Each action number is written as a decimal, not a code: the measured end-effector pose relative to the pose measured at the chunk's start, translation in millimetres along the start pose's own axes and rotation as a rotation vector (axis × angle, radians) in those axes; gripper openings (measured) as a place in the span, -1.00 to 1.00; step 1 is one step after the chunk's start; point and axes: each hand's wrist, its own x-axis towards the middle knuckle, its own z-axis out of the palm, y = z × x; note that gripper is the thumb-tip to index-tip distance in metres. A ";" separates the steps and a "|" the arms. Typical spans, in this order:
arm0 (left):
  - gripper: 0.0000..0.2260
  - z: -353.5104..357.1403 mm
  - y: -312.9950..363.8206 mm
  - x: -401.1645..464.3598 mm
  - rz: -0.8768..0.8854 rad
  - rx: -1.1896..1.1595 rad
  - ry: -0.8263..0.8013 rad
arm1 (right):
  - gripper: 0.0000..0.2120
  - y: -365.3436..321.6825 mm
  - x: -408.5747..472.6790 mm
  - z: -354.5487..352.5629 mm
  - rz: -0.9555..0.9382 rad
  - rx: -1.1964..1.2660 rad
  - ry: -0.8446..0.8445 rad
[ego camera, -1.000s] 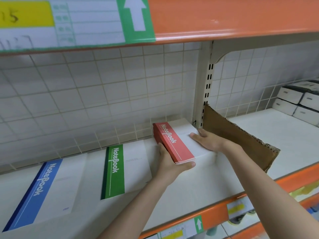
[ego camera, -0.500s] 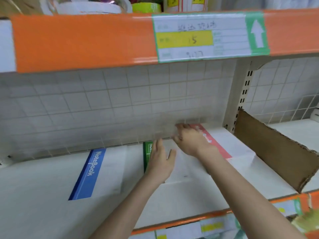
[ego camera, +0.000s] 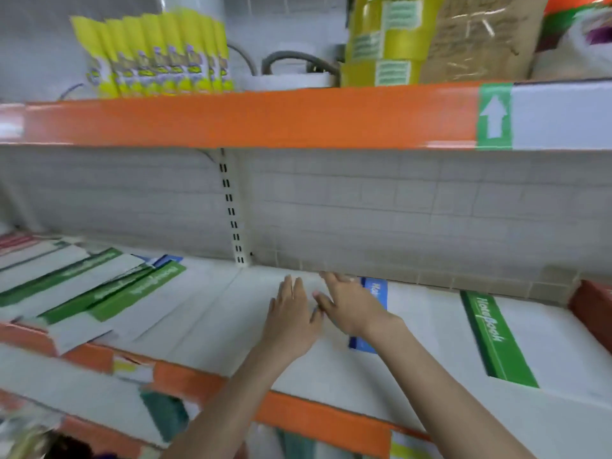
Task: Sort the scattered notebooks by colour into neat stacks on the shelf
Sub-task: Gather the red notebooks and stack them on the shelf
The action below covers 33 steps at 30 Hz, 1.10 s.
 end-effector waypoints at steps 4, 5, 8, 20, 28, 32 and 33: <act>-0.38 -38.5 -76.6 -13.0 -0.092 0.072 0.035 | -0.48 -72.3 26.9 33.5 -0.108 0.019 -0.045; -0.38 -48.6 -95.7 -16.9 -0.113 0.097 0.048 | -0.48 -89.7 33.4 42.2 -0.134 0.021 -0.051; -0.38 -78.9 -152.3 -31.7 -0.179 0.163 0.056 | -0.48 -142.0 51.1 67.5 -0.215 0.015 -0.070; -0.44 -176.0 -327.7 -112.0 -0.489 0.251 0.155 | -0.50 -341.9 83.7 150.5 -0.578 -0.071 -0.131; -0.51 -224.5 -435.0 -164.5 -0.663 0.244 0.218 | -0.51 -458.5 118.9 200.2 -0.822 -0.083 -0.172; -0.54 -249.5 -495.3 -172.6 -0.697 0.265 0.188 | -0.50 -512.2 150.1 234.6 -0.859 -0.082 -0.195; -0.55 -256.8 -511.6 -173.0 -0.705 0.264 0.182 | -0.50 -525.6 159.8 242.7 -0.869 -0.086 -0.194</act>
